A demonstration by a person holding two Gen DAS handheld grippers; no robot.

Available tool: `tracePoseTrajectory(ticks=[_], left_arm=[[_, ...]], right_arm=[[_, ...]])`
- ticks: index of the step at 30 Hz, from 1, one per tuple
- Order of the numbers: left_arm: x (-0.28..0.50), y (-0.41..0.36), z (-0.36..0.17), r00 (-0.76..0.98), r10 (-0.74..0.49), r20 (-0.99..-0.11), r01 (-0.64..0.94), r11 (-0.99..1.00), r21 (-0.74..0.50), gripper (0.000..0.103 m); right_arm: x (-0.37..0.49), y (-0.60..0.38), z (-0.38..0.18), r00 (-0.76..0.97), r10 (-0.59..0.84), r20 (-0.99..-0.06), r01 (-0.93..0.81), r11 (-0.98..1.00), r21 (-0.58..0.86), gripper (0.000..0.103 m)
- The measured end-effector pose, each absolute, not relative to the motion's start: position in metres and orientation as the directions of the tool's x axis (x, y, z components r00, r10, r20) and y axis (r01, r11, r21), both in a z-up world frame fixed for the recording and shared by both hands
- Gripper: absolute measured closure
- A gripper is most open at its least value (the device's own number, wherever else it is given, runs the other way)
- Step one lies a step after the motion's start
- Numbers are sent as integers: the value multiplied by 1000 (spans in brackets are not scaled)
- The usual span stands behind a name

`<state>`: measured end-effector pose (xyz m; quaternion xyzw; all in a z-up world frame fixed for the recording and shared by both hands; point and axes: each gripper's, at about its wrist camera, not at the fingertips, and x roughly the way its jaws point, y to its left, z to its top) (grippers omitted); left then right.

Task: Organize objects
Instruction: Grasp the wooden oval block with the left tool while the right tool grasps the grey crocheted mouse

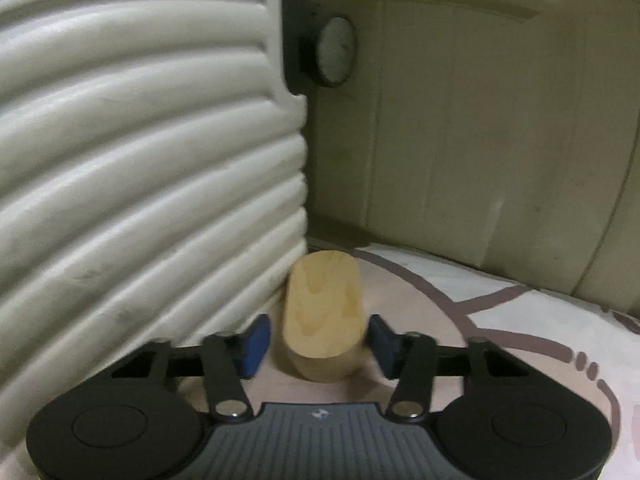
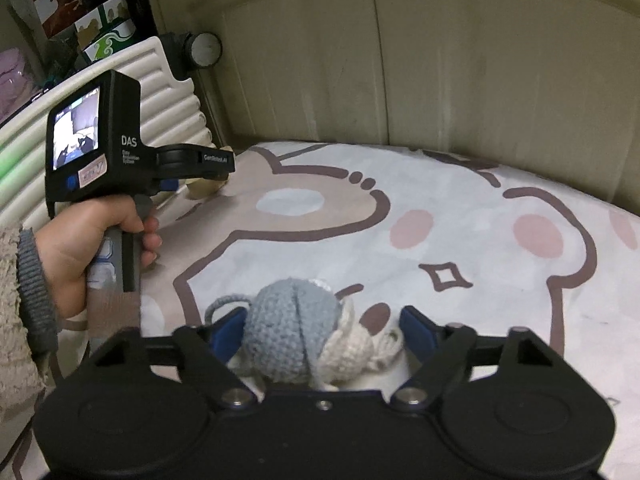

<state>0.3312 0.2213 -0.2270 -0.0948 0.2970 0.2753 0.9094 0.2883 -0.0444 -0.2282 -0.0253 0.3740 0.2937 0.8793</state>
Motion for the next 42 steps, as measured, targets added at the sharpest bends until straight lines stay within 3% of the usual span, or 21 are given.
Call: tracePoseTrajectory(ticks=[3,9,27,31,39,42], left_arm=[[330,221,-226,677,433,-596,-553,833,-24,58],[313,222,-221,679,380,-628,-530,846,-62,58],[214,171,-210,635,250,-731,-337,941,29,58],[208,164,-209,577,234,-783,-368,930,6,58],[224,168,-204,541,240,-806,-417,909,-9,56],[229,165,-202,524,251,-814,-422,907,8,50]], right_arm=[[291,-46,-226,525,522,-672,-522,821,230,42],[287,-43,-221,501,513,-697,-534,817,217,43],[261,-66,-197,446,472,-760,-536,821,195,44],[257,-76,-194,454,462,-762,-527,829,188,44],[252,-92,-182,480,441,-758,-512,843,167,44],[249,-98,-180,486,433,-759,-511,845,156,44]])
